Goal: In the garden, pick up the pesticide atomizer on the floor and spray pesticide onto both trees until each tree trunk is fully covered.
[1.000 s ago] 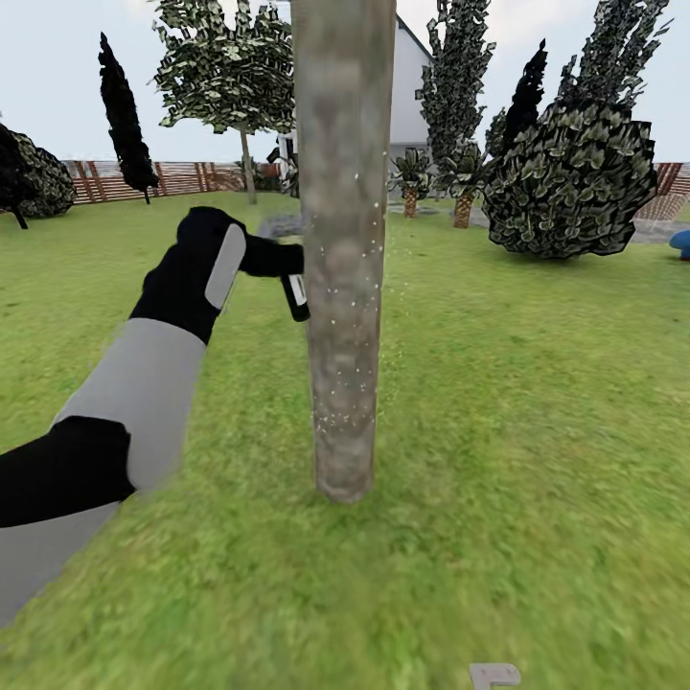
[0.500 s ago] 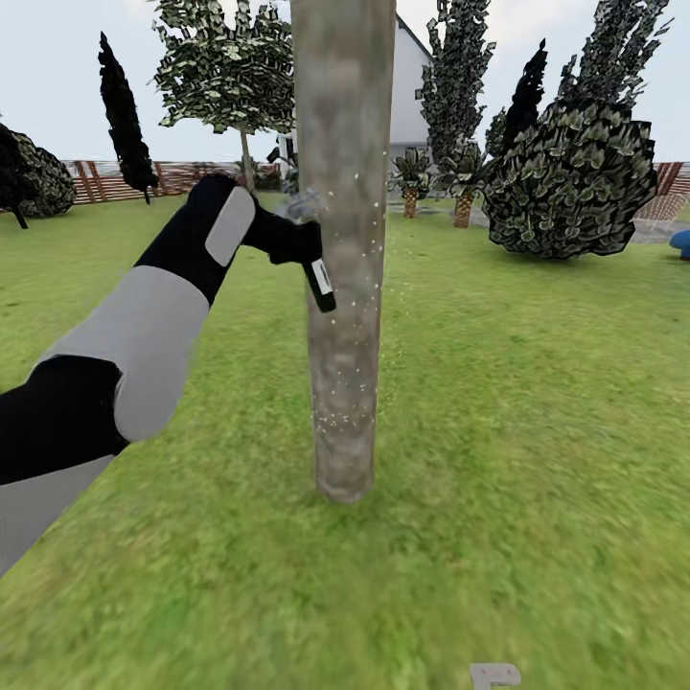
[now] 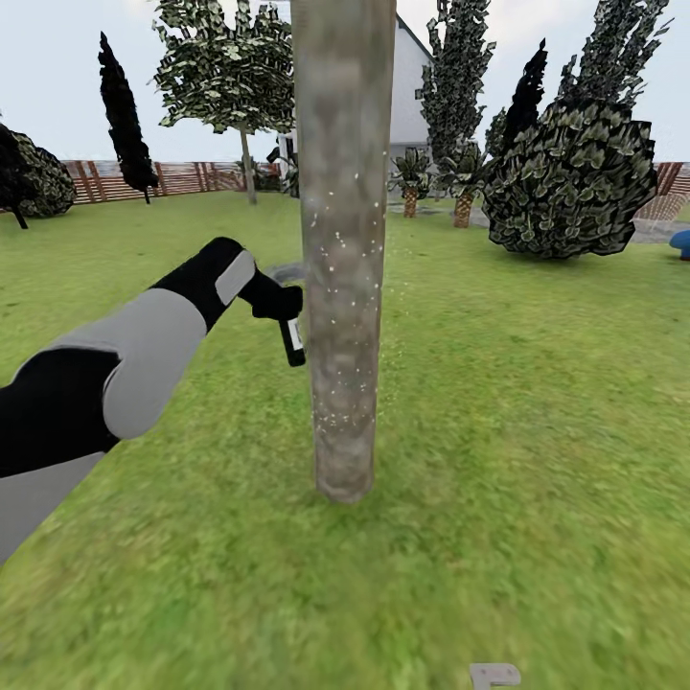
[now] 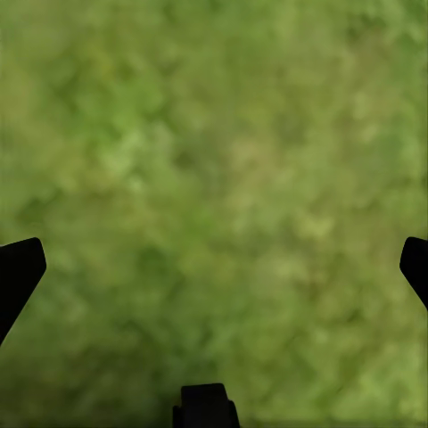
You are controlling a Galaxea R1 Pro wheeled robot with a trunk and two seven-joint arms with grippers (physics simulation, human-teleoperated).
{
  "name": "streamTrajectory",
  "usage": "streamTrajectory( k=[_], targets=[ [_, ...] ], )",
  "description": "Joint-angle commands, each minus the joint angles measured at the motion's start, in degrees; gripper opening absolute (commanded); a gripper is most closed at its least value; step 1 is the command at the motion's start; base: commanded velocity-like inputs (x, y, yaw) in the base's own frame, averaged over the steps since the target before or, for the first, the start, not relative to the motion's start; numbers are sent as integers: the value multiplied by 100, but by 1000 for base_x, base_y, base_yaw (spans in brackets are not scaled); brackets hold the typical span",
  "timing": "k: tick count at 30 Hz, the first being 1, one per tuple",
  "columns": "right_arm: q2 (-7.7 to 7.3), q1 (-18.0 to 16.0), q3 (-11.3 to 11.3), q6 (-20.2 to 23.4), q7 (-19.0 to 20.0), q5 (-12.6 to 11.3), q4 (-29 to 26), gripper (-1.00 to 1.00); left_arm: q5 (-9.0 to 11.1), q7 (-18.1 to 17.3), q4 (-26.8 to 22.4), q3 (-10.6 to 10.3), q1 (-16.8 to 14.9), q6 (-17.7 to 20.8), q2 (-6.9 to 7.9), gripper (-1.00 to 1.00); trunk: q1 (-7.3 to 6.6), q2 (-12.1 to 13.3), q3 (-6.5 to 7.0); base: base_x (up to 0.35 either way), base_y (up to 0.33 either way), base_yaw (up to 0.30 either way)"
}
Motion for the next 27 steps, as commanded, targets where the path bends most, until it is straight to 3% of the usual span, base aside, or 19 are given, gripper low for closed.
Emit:
streamTrajectory(
  k=[1,4,8,11,13,15,18,20,22,25,27],
  targets=[
    [2,-10,8,-39,-23,10,25,100,-31,-30,307,-25,-1,-182,2,-100,-1,-3,-5,0,0,0],
    [2,-10,8,-39,-23,10,25,100,-62,-41,784,-26,1,-566,-25,-100,-1,-3,-5,0,0,0],
    [2,-10,8,-39,-23,10,25,100,-70,-53,948,-24,59,-1030,-51,-100,-1,-3,-5,0,0,0],
    [2,-10,10,-39,-23,10,25,100,-70,-60,963,-21,371,-1131,-146,-100,-1,-3,-5,0,0,0],
    [2,-10,9,-39,-23,10,25,100,-70,-63,965,-19,629,-1455,-161,-100,-1,-3,-5,0,0,0],
    [4,-10,10,-39,-23,10,25,100,-74,-64,965,-18,970,-1757,-162,-100,-1,-3,-5,0,0,0],
    [2,-10,12,-39,-23,10,25,100,-85,-59,963,-18,1662,-2576,-126,-100,-1,-3,-5,0,0,0],
    [3,-10,10,-39,-23,10,25,100,-87,-57,964,-18,1885,-2871,-79,-100,-1,-3,-5,0,0,0],
    [5,-10,15,-39,-23,10,25,100,-88,-56,965,-18,2436,-3340,27,-100,-1,-3,-5,0,0,0],
    [10,-10,16,-37,-23,10,25,100,-88,-56,966,-18,3193,-4050,70,-100,-1,-3,-5,0,0,0],
    [11,-10,16,-31,-23,10,25,100,-88,-55,966,-18,3830,-4769,74,-100,-1,-3,-5,0,0,0]
  ],
)
